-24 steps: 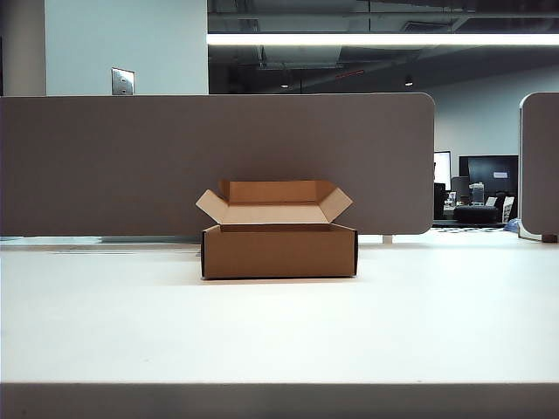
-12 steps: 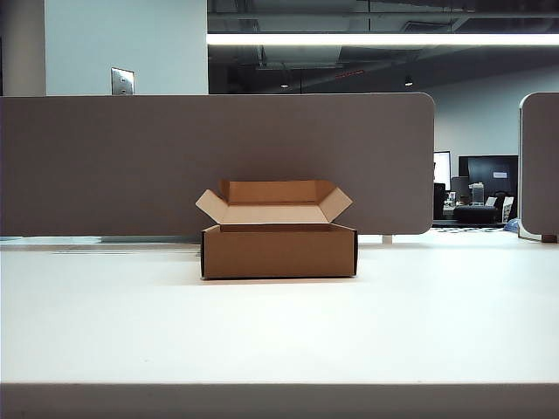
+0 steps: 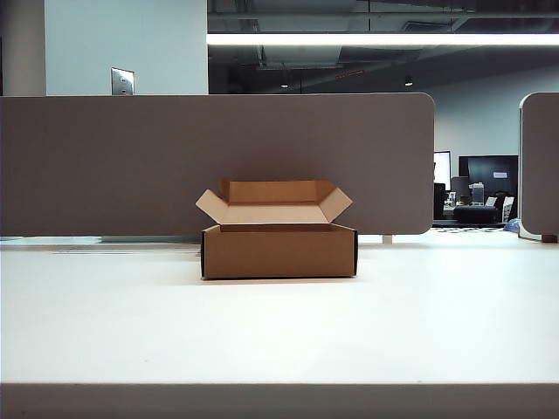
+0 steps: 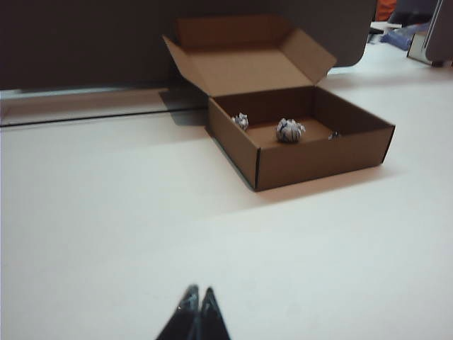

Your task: Pick up all the paper balls on the table and put them in the paper box.

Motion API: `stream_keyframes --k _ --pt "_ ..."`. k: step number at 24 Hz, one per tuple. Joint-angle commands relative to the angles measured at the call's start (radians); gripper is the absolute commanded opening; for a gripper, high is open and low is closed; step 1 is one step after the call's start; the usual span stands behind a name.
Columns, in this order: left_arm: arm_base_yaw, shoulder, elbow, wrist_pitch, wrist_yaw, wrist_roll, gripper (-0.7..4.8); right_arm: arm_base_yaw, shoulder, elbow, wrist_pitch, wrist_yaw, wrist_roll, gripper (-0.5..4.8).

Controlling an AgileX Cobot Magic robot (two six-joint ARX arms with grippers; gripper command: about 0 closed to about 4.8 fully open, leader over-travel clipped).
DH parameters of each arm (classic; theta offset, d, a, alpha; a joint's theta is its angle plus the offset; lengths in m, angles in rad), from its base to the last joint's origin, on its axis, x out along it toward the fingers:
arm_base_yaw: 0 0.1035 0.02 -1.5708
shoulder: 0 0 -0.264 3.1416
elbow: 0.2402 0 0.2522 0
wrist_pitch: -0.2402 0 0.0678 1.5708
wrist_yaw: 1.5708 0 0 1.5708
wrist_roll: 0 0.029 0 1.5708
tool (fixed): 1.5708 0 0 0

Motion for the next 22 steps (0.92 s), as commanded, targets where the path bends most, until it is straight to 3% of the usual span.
stream_keyframes --k 1,4,22 --pt "0.002 -0.001 -0.031 0.138 0.005 -0.002 -0.06 0.001 -0.003 0.001 0.070 -0.034 -0.116 -0.06" --pt "0.002 -0.001 -0.035 0.151 0.000 0.035 -0.06 0.000 -0.003 -0.020 0.073 -0.108 -0.187 -0.06" --pt "0.010 -0.001 -0.087 0.184 -0.069 0.069 -0.06 0.000 -0.003 -0.217 0.244 -0.063 -0.154 -0.06"
